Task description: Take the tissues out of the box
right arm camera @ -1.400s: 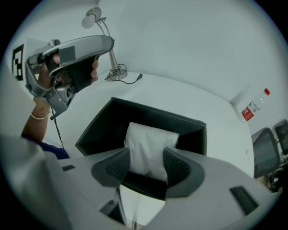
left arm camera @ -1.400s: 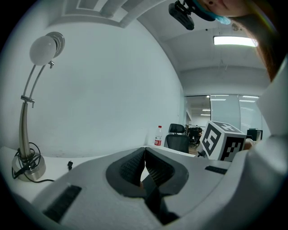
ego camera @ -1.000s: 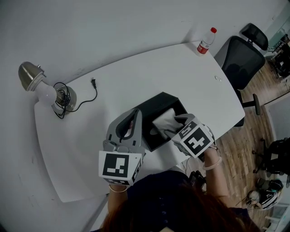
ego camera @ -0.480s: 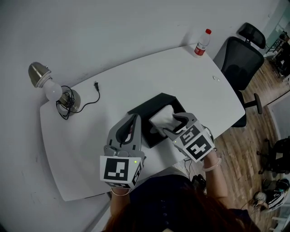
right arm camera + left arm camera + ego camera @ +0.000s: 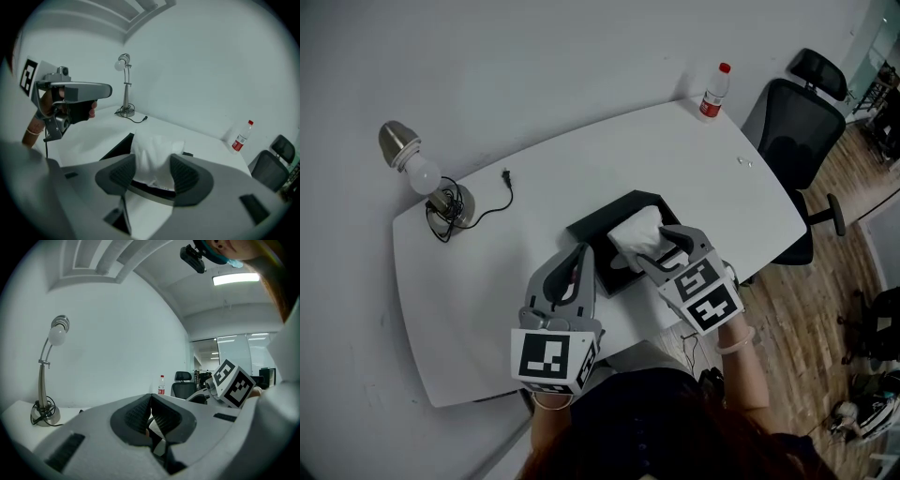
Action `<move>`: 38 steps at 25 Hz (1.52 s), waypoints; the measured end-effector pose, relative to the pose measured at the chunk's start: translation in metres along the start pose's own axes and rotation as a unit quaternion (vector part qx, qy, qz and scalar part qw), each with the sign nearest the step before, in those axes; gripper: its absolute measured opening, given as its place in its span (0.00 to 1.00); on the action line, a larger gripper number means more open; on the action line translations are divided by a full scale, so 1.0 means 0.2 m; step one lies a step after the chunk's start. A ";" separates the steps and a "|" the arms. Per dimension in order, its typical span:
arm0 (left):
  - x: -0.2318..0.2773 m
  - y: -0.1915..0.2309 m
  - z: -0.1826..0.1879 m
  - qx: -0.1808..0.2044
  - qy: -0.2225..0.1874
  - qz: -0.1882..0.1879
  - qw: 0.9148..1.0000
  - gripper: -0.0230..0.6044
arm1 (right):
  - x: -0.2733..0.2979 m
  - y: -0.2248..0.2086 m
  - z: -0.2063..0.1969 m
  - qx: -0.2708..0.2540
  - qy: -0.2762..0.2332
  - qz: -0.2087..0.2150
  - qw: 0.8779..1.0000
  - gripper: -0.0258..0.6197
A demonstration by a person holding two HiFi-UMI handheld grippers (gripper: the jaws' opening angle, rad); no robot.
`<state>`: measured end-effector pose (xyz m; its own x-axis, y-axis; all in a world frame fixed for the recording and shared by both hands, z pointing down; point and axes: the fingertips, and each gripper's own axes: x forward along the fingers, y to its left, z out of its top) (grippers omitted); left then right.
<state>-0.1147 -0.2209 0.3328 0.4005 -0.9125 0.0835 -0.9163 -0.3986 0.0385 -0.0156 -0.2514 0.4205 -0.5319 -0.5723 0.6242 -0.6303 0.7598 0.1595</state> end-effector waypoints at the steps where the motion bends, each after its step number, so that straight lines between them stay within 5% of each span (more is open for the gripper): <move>1: -0.01 -0.01 0.00 0.001 0.000 0.000 1.000 0.08 | -0.01 0.00 0.01 0.000 -0.007 -0.005 1.000 0.42; 23: -0.31 -0.21 0.03 0.014 -0.017 0.032 0.999 0.08 | -0.30 0.09 0.15 0.006 -0.137 -0.056 0.989 0.42; 38: -0.50 -0.37 0.06 0.027 -0.032 0.038 0.998 0.08 | -0.52 0.20 0.17 -0.006 -0.182 -0.074 0.981 0.41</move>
<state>-0.0872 -0.1005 0.3097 0.3300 -0.9438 0.0197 -0.9436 -0.3304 -0.0192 -0.0044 -0.1717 0.3357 -0.6035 -0.7465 0.2800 -0.7101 0.6630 0.2371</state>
